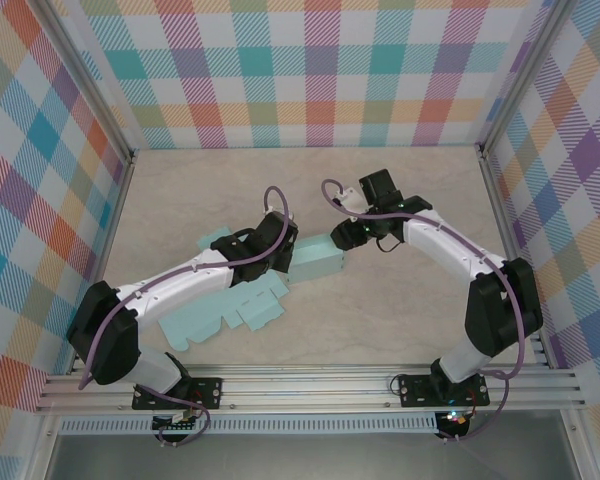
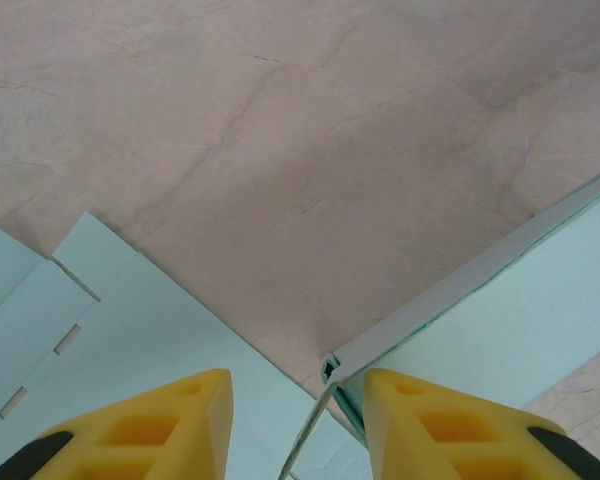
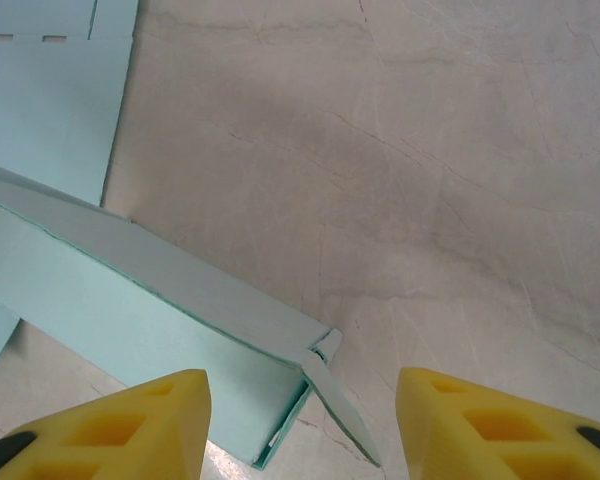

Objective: Fold the paper box

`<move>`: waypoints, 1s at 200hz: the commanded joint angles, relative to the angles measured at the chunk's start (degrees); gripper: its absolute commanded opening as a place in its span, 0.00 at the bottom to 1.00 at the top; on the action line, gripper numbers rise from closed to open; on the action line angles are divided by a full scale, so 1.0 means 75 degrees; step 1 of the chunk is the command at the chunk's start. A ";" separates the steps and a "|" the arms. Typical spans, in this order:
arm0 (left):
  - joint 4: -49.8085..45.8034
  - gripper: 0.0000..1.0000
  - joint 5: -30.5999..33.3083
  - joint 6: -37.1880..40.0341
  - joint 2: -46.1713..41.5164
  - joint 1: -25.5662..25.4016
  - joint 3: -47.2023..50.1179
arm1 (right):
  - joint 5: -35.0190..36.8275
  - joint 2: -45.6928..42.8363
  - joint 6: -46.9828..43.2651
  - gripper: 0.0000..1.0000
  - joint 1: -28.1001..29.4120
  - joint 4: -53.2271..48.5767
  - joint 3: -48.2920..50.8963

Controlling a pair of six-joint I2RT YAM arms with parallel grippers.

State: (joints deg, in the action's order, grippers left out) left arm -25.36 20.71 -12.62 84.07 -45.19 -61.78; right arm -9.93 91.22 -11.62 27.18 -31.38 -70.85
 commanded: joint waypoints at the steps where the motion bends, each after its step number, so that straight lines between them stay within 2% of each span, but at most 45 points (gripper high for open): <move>1: -0.0189 0.41 0.0231 -0.0028 0.0042 -0.0093 -0.0186 | -0.0195 -0.0064 0.0010 0.52 0.0056 -0.0029 0.0051; 43: -0.0359 0.39 0.0305 0.0034 0.0126 -0.0092 -0.0300 | -0.0117 -0.0203 0.0194 0.48 0.0090 0.0034 0.0257; 62: -0.0331 0.38 0.0227 0.0022 0.0234 -0.0093 -0.0294 | -0.0020 -0.0242 0.0258 0.42 0.0149 0.0077 0.0360; 89: -0.0241 0.27 0.0120 -0.0032 0.0364 -0.0097 -0.0274 | 0.0091 -0.0344 0.0371 0.38 0.0221 0.0191 0.0527; 115: -0.0127 0.21 -0.0012 -0.0051 0.0389 -0.0102 -0.0304 | 0.0199 -0.0443 0.0493 0.33 0.0335 0.0209 0.0540; 200: -0.0098 0.18 -0.0168 -0.0179 0.0399 -0.0160 -0.0428 | 0.0854 -0.0538 0.0997 0.31 0.0687 -0.0092 0.0399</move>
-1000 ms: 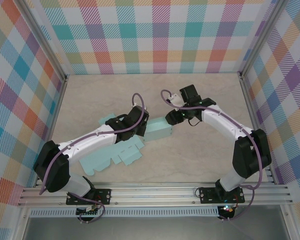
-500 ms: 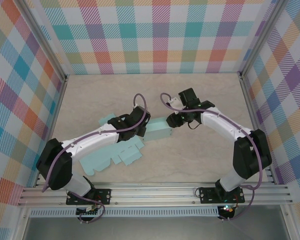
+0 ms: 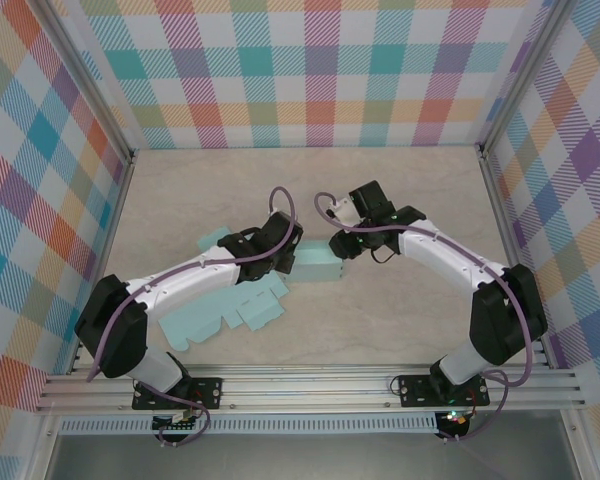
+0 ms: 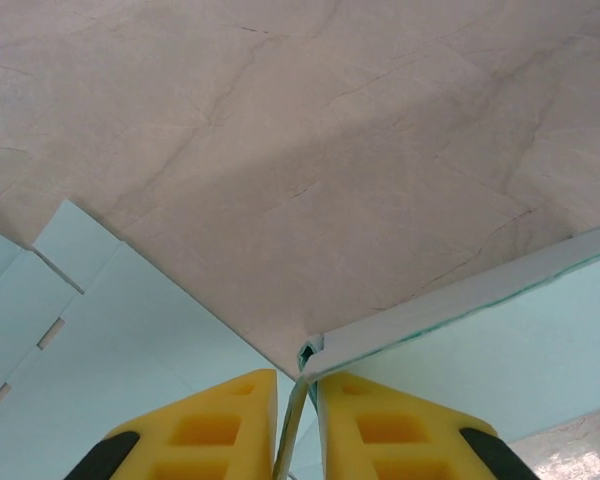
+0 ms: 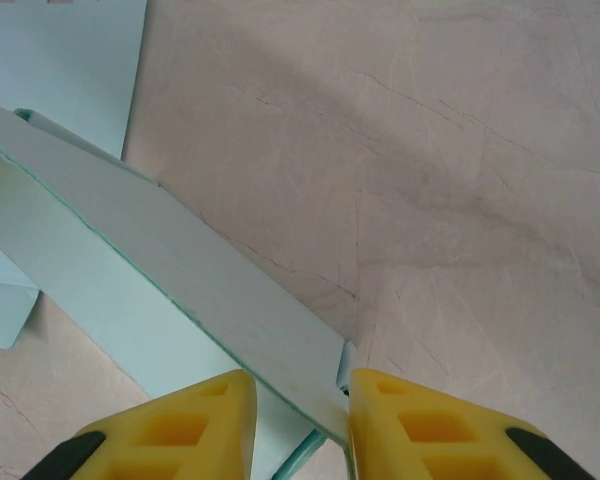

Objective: Fold the paper box

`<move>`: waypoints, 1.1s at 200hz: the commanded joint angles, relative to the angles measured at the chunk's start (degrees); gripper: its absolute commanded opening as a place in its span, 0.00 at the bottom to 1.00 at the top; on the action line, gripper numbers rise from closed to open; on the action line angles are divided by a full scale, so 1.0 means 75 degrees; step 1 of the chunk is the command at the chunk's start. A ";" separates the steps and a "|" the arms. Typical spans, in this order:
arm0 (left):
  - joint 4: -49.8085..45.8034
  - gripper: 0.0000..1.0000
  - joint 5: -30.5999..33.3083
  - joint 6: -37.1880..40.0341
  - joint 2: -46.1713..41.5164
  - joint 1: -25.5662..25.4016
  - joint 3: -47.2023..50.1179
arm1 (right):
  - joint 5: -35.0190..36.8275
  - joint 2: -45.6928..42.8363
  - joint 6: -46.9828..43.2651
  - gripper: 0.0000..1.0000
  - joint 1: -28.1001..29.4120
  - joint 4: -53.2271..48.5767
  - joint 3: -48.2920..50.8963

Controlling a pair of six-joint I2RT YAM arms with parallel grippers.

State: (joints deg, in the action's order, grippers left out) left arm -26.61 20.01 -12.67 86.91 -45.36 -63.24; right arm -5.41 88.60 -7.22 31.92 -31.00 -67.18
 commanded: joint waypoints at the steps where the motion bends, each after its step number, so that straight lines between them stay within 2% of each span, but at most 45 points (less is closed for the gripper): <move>1: 0.0068 0.18 -0.0071 -0.0174 0.0016 -0.0132 -0.0236 | 0.0269 -0.0194 0.0424 0.31 0.0055 -0.0143 -0.0096; 29: -0.0009 0.18 0.0047 -0.0276 0.0007 -0.0138 -0.0263 | 0.0642 -0.0313 0.0761 0.31 0.0068 -0.0203 0.0053; 85: 0.0009 0.14 0.0017 -0.0339 0.0037 -0.0134 -0.0298 | 0.0720 -0.0616 0.0972 0.32 0.0080 -0.0249 0.0193; 117: 0.0020 0.13 -0.0010 -0.0329 0.0034 -0.0142 -0.0298 | 0.0721 -0.0663 0.0975 0.26 0.0080 -0.0289 0.0215; 178: 0.0059 0.13 -0.0063 -0.0383 0.0049 -0.0140 -0.0275 | 0.0559 -0.0551 0.1112 0.27 0.0080 -0.0202 0.0309; 208: 0.0202 0.09 -0.0156 -0.0491 0.0028 -0.0180 -0.0200 | 0.0395 -0.0548 0.1276 0.14 0.0097 -0.0130 0.0301; 220: 0.0299 0.06 -0.0194 -0.0567 0.0019 -0.0201 -0.0149 | 0.0298 -0.0563 0.1412 0.12 0.0126 -0.0065 0.0305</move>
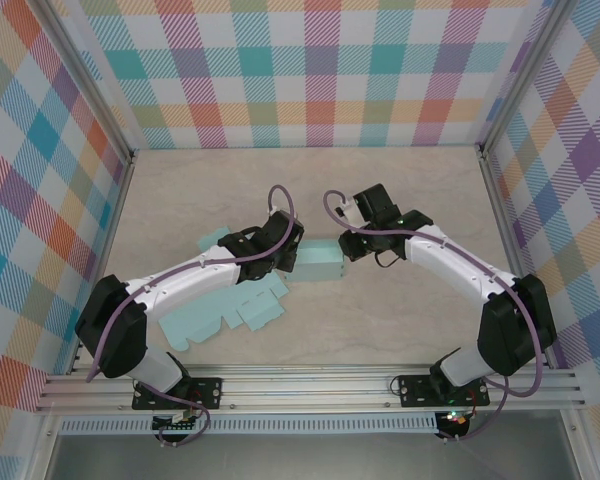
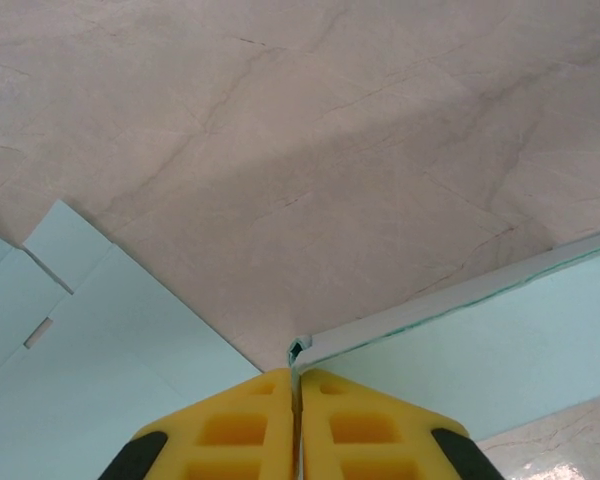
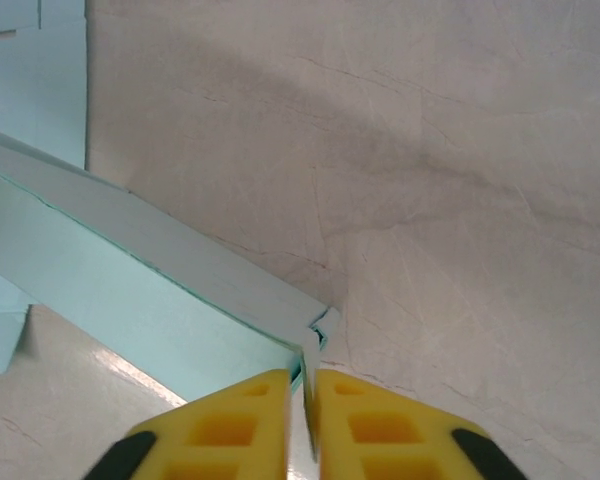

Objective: Fold the paper box

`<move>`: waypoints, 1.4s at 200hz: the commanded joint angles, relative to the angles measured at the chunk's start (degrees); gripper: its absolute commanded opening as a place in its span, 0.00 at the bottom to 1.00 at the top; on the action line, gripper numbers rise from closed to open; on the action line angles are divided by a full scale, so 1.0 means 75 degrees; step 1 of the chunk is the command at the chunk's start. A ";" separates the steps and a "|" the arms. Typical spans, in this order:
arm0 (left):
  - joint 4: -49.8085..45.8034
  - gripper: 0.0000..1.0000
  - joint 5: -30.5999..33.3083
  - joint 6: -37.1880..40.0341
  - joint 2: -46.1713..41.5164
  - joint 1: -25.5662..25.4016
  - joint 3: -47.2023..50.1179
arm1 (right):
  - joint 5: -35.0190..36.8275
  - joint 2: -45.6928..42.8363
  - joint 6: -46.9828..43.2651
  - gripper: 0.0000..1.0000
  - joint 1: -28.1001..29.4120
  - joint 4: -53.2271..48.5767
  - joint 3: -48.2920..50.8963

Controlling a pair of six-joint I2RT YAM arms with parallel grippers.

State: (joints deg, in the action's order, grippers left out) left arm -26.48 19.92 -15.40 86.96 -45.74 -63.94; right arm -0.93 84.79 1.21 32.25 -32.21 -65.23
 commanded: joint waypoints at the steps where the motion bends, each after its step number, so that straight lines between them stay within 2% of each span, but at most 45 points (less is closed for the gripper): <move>1: 0.0289 0.05 -0.0183 -0.0217 0.0010 -0.0156 -0.0048 | -0.0305 -0.0056 0.0297 0.12 0.0088 0.0103 0.0041; 21: 0.0553 0.00 -0.0255 -0.0378 0.0001 -0.0221 0.0046 | -0.0470 -0.0059 0.0649 0.12 0.0138 0.0338 0.0081; 86: 0.1341 0.00 -0.0070 -0.0901 0.0089 -0.0496 0.0465 | -0.0244 0.0178 0.1424 0.10 0.0400 0.0997 0.0236; 150: 0.2580 0.00 0.0186 -0.1497 -0.0326 -0.0549 0.1286 | 0.0281 -0.0013 0.1440 0.03 0.0767 0.1738 0.0802; 207: 0.2428 0.00 0.0048 -0.1626 -0.0557 -0.0555 0.1067 | 0.0382 -0.0392 0.1266 0.01 0.0920 0.2029 0.1062; 280: 0.3138 0.00 0.0084 -0.2197 -0.0728 -0.0557 0.1476 | 0.0534 -0.0407 0.1282 0.00 0.1099 0.2321 0.1255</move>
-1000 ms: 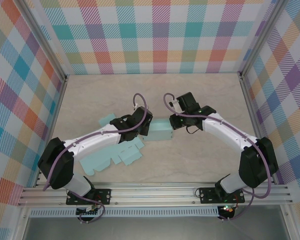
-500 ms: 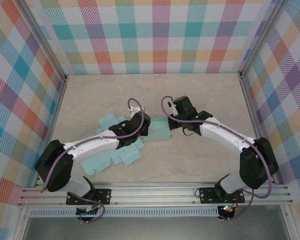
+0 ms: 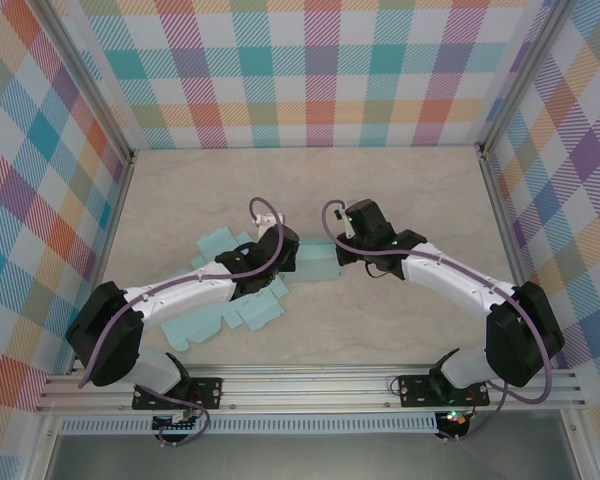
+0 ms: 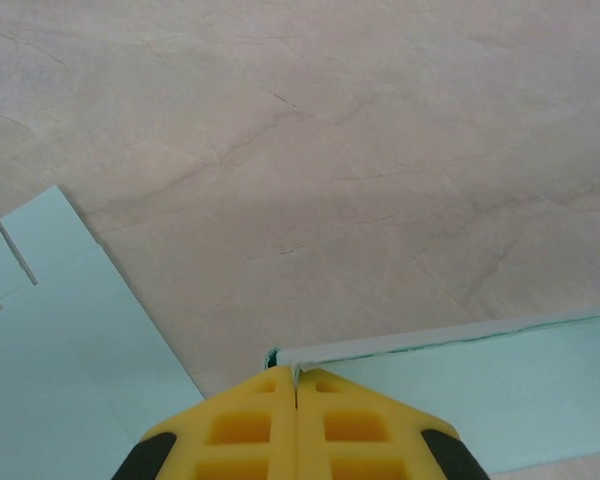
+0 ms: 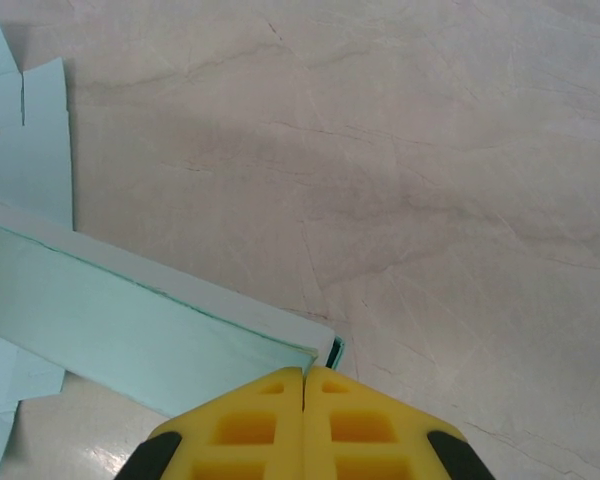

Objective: Fold the paper box

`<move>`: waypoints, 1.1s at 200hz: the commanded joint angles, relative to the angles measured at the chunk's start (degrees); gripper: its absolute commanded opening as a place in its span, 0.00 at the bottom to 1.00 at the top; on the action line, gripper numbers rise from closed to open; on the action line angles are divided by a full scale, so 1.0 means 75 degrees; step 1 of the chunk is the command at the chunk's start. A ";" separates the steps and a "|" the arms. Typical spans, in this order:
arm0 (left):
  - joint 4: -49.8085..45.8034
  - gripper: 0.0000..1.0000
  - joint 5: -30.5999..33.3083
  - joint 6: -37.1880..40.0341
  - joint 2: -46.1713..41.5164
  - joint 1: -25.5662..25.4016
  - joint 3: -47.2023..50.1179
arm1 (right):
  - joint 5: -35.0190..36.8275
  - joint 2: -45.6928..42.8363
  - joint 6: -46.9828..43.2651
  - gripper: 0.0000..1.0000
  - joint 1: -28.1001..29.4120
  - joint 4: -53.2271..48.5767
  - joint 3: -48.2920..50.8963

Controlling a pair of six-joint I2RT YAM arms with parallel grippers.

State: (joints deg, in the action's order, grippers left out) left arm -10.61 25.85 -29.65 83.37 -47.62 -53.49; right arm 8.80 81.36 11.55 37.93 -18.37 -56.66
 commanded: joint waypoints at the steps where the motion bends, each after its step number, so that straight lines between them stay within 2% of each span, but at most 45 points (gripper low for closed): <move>1: 0.1019 0.00 -0.0699 -0.0299 -0.0246 -0.0307 0.0087 | -0.0757 0.0050 -0.0097 0.00 0.0343 0.0478 0.0113; 100: 0.1359 0.00 -0.0369 -0.0139 -0.0474 -0.0298 0.0844 | -0.0683 -0.0176 0.0163 0.00 0.0389 0.1177 0.0699; 220: 0.3475 0.00 -0.0037 0.0389 -0.0218 -0.0693 0.2199 | -0.0490 -0.1252 0.0197 0.00 0.0671 0.3719 0.3237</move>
State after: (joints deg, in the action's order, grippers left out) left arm 11.62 30.70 -27.83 80.01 -49.89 -39.16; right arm 9.52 71.75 12.84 40.62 5.91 -36.29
